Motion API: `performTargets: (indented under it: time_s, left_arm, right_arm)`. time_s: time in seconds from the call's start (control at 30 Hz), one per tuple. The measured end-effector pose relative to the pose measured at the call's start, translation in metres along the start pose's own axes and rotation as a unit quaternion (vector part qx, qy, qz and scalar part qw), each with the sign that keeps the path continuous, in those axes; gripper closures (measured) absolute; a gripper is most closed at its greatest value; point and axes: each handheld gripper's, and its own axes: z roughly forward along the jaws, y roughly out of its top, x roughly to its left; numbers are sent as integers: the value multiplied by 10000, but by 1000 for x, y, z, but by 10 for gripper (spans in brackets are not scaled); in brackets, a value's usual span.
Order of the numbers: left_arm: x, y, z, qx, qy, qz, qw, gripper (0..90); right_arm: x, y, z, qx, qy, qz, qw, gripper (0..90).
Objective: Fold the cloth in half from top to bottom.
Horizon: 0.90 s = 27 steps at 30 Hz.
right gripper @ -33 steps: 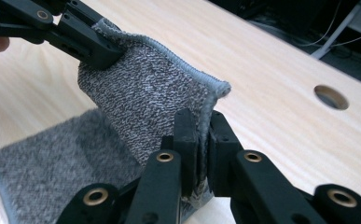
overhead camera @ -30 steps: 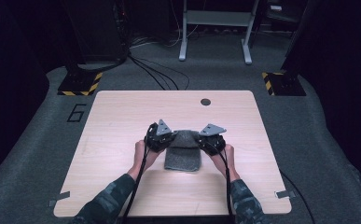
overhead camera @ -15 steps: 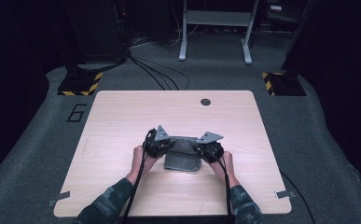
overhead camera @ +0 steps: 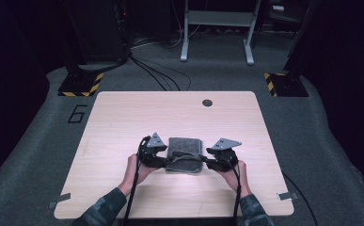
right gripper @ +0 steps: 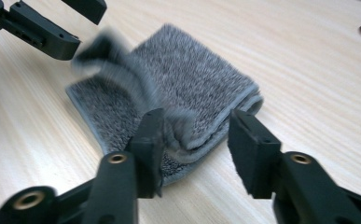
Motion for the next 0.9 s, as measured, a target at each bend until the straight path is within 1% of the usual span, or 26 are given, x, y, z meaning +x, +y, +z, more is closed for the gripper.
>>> performTargets:
  time_s: [0.03,0.07,0.1,0.13,0.17,0.2,0.23,0.27,0.3,0.33,0.37,0.4,0.43,0.47,0.5,0.57,0.6,0.63,0.67,0.73,0.77,0.8,0.83,0.87,0.9]
  left_arm:
    - [2,2,-2,-54,76,-21,10000,378]
    - [5,4,-4,-49,136,-44,9999,366]
    - [8,6,-3,-87,224,-79,9997,358]
    - [12,7,1,-19,276,-133,9995,347]
    - [14,7,3,66,344,-127,9993,335]
    - [17,7,10,172,346,-165,9991,321]
    - [19,5,16,335,320,-213,9987,308]
    - [20,3,22,468,332,-196,9982,296]
    - [20,1,29,609,289,-198,9975,287]
    - [18,-2,33,714,280,-166,9969,278]
    - [17,-5,37,827,254,-97,9962,275]
    - [15,-8,39,914,267,-69,9954,275]
    - [13,-11,41,987,264,-46,9948,272]
    - [12,-15,42,1067,285,-20,9939,271]
    - [11,-18,43,1117,287,-19,9933,269]
    - [10,-22,42,1171,271,-36,9927,268]
    - [8,-25,41,1170,324,-54,9926,268]
    - [8,-26,40,1152,314,-68,9928,268]
    - [6,-28,39,1143,359,-91,9928,268]
    - [1,-31,38,1133,405,-98,9927,268]
    - [-1,-31,37,1135,494,-76,9923,268]
    - [-2,-32,37,1136,510,-84,9922,268]
    - [-3,-32,37,1098,529,-119,9925,268]
    - [-3,-33,37,1078,547,-147,9926,264]
    - [-2,-34,38,1048,553,-210,9927,264]
  right_arm:
    - [-2,2,-3,-34,3,78,10000,506]
    - [-4,4,-3,-35,4,126,9999,487]
    - [-6,6,-3,1,-22,125,9999,462]
    - [-7,8,-1,31,-55,206,9998,443]
    - [-8,9,4,152,-61,239,9996,425]
    - [-8,10,7,218,-101,316,9992,401]
    - [-8,10,12,294,-138,381,9987,375]
    - [-8,9,19,405,-153,416,9982,352]
    - [-7,8,25,538,-217,453,9973,323]
    - [-3,2,37,756,-226,436,9959,290]
    - [0,-1,41,843,-261,442,9951,281]
    - [0,-1,41,843,-261,442,9951,281]
    - [3,-3,45,926,-346,480,9939,276]
    - [4,-6,47,1014,-359,398,9934,271]
    - [4,-10,48,1083,-356,442,9925,266]
    - [6,-14,48,1130,-430,434,9917,263]
    - [6,-14,48,1139,-413,490,9914,262]
    - [6,-16,47,1108,-466,423,9919,259]
    - [6,-16,47,1137,-517,428,9912,256]
    - [5,-16,49,1152,-508,389,9913,244]
    - [3,-16,52,1160,-527,370,9912,228]
    - [2,-15,53,1183,-526,342,9910,222]
    - [2,-15,53,1183,-526,342,9910,222]
    - [1,-15,55,1178,-519,343,9911,200]
    - [1,-15,55,1178,-519,343,9911,200]
